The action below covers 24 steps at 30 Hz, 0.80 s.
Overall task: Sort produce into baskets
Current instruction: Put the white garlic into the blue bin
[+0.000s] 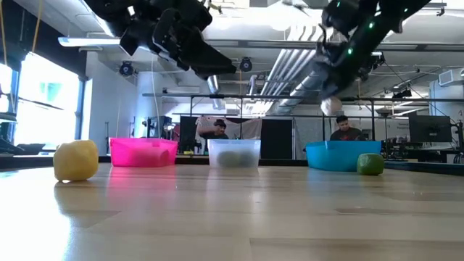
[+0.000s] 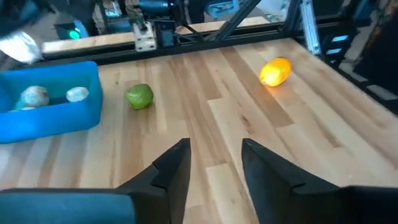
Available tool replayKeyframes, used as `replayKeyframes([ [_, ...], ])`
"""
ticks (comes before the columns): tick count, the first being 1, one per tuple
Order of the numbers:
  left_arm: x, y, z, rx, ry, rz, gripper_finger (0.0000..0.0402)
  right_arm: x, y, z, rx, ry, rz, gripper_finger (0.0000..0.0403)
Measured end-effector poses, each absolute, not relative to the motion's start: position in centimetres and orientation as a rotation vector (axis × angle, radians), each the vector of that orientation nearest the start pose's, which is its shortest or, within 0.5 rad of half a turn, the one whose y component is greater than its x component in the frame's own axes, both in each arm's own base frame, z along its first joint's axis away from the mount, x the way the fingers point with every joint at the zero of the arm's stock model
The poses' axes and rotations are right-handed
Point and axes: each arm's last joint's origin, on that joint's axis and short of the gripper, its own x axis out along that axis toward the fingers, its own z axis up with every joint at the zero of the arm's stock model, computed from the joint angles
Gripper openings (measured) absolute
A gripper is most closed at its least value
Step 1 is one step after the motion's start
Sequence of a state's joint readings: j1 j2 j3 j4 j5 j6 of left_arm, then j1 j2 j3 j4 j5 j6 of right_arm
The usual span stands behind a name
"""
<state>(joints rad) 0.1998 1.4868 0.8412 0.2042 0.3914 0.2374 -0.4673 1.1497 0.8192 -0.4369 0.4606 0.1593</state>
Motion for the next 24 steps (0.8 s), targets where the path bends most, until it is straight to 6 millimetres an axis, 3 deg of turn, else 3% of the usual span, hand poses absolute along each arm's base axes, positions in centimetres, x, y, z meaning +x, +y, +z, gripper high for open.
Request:
replayKeyframes([
  [12, 28.8, 3.9, 18.3, 0.044, 0.396, -0.215, 0.0007, 19.5, -17.2, 20.4, 0.283, 0.972, -1.015, 0.0009],
  [19, 28.3, 3.3, 17.1, 0.031, 0.503, -0.243, 0.0003, 19.2, -18.9, 17.6, 0.364, 1.078, -1.000, 0.0011],
  [24, 28.3, 2.6, 17.0, 0.056, 0.563, -0.280, 0.0001, 19.1, -19.2, 17.2, 0.345, 1.109, -1.008, 0.0023],
])
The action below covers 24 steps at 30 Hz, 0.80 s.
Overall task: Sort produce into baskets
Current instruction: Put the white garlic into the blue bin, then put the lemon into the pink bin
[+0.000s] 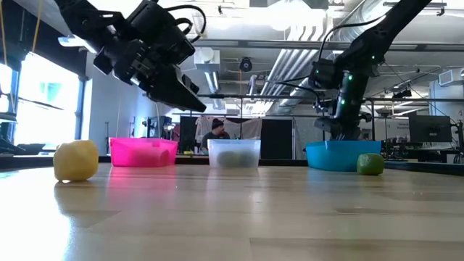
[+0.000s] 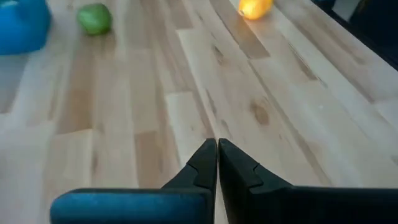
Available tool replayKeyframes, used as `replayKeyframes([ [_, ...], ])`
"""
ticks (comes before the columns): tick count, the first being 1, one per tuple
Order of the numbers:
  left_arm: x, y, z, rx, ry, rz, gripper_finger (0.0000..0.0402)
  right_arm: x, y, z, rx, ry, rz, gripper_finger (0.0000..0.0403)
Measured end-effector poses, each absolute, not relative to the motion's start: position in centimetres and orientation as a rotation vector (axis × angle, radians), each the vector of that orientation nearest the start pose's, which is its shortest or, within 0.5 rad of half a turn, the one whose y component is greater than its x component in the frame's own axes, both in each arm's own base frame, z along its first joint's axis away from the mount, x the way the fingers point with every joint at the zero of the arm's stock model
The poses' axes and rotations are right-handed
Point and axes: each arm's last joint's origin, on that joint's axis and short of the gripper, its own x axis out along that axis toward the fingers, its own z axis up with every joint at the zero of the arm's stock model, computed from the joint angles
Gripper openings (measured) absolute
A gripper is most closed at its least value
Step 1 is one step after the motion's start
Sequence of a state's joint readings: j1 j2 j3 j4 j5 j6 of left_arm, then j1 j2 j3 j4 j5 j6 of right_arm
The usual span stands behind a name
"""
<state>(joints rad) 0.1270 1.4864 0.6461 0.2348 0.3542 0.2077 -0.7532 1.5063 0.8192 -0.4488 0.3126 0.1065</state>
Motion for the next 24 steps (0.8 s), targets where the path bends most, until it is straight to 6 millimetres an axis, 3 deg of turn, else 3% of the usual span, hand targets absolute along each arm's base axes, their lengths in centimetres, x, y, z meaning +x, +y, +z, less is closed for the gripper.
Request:
replayKeyframes([
  [13, 28.6, 0.5, 18.5, 0.114, 0.822, -0.294, 0.0081, 19.5, -18.6, 17.6, 0.326, 1.091, -0.988, 0.0198],
  [24, 27.7, -1.8, 18.9, 0.180, 0.997, -0.310, 0.0152, 22.2, -14.1, 22.5, 0.163, 0.807, -0.828, 0.0222],
])
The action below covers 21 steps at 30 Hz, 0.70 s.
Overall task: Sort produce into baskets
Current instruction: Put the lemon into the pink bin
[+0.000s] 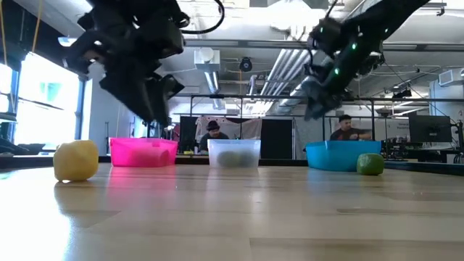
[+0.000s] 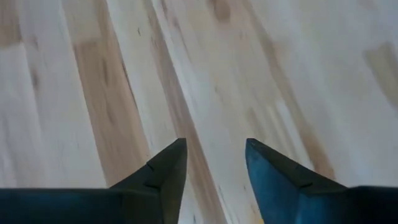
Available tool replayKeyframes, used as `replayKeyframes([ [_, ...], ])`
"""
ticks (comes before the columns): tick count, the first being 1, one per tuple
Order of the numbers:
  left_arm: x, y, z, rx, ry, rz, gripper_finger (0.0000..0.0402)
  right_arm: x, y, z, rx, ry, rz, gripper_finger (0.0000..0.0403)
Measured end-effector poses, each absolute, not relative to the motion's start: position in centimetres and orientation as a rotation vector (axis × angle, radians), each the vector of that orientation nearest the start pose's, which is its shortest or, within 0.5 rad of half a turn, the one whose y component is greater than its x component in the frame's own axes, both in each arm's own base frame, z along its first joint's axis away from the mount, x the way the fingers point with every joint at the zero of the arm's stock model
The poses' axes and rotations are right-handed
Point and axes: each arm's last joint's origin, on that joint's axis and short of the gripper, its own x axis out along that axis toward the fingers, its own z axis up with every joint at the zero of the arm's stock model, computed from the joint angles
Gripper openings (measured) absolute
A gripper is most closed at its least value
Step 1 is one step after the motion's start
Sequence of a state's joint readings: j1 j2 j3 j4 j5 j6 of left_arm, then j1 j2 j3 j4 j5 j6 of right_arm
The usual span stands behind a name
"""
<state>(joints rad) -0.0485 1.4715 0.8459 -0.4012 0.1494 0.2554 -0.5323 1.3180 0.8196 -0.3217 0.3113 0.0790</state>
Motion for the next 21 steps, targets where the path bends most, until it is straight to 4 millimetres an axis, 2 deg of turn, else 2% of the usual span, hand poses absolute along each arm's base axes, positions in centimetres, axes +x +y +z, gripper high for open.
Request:
replayKeyframes([
  [5, 26.7, -2.4, 18.4, 0.198, 1.118, -0.270, 0.0187, 23.9, -11.4, 23.4, 0.122, 0.715, -0.727, 0.0222],
  [12, 25.0, -3.8, 18.5, 0.236, 1.310, -0.315, 0.0228, 25.2, -8.3, 23.4, 0.032, 0.711, -0.702, 0.0222],
  [21, 24.6, -5.1, 19.0, 0.303, 1.340, -0.370, 0.0236, 25.5, -7.2, 23.5, -0.004, 0.708, -0.699, 0.0222],
])
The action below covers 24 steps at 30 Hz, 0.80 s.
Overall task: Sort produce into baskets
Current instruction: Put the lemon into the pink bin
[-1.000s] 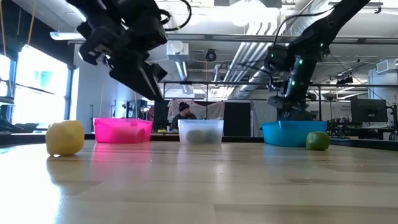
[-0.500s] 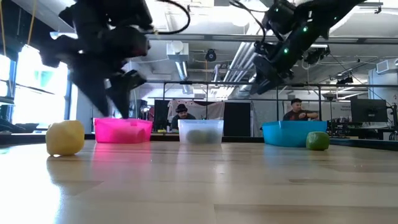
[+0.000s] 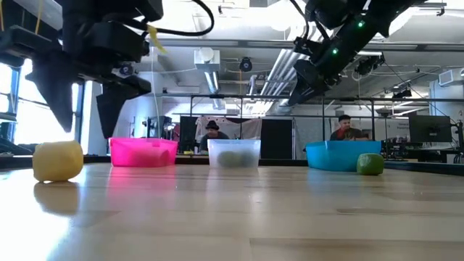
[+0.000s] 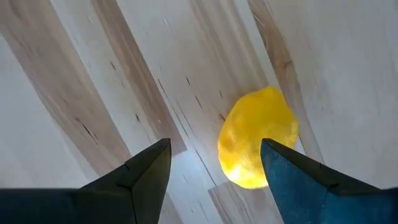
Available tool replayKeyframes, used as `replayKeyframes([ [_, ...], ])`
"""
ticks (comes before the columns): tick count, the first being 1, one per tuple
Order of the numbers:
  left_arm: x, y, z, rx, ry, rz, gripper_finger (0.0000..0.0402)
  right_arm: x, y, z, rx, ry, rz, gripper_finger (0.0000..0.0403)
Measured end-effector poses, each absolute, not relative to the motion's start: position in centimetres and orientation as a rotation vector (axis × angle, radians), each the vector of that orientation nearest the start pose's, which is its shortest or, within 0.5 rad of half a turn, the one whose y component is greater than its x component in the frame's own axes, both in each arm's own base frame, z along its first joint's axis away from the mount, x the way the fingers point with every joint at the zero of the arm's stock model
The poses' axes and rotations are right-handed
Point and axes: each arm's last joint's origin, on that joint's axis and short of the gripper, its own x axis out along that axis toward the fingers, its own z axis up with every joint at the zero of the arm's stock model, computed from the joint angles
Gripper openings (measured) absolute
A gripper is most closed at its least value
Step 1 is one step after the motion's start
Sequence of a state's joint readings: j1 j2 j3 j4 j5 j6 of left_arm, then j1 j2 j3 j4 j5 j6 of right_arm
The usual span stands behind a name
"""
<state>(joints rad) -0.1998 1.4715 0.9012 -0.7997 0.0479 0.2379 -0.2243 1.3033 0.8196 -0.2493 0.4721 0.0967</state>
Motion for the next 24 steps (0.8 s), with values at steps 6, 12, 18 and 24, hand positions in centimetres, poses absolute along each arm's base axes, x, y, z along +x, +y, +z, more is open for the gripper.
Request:
replayKeyframes([
  [6, 24.5, -5.4, 19.0, 0.250, 1.357, -0.382, 0.0235, 25.5, -7.1, 23.5, -0.011, 0.711, -0.696, 0.0222],
  [12, 23.9, -5.8, 17.8, 0.184, 1.360, -0.440, 0.0235, 25.5, -7.1, 23.5, -0.012, 0.712, -0.696, 0.0222],
  [18, 23.6, -6.2, 16.4, 0.201, 1.321, -0.412, 0.0234, 25.5, -7.1, 23.5, -0.022, 0.715, -0.693, 0.0222],
  [24, 23.2, -6.1, 15.7, 0.170, 1.331, -0.378, 0.0225, 25.5, -7.1, 23.5, -0.022, 0.716, -0.693, 0.0222],
])
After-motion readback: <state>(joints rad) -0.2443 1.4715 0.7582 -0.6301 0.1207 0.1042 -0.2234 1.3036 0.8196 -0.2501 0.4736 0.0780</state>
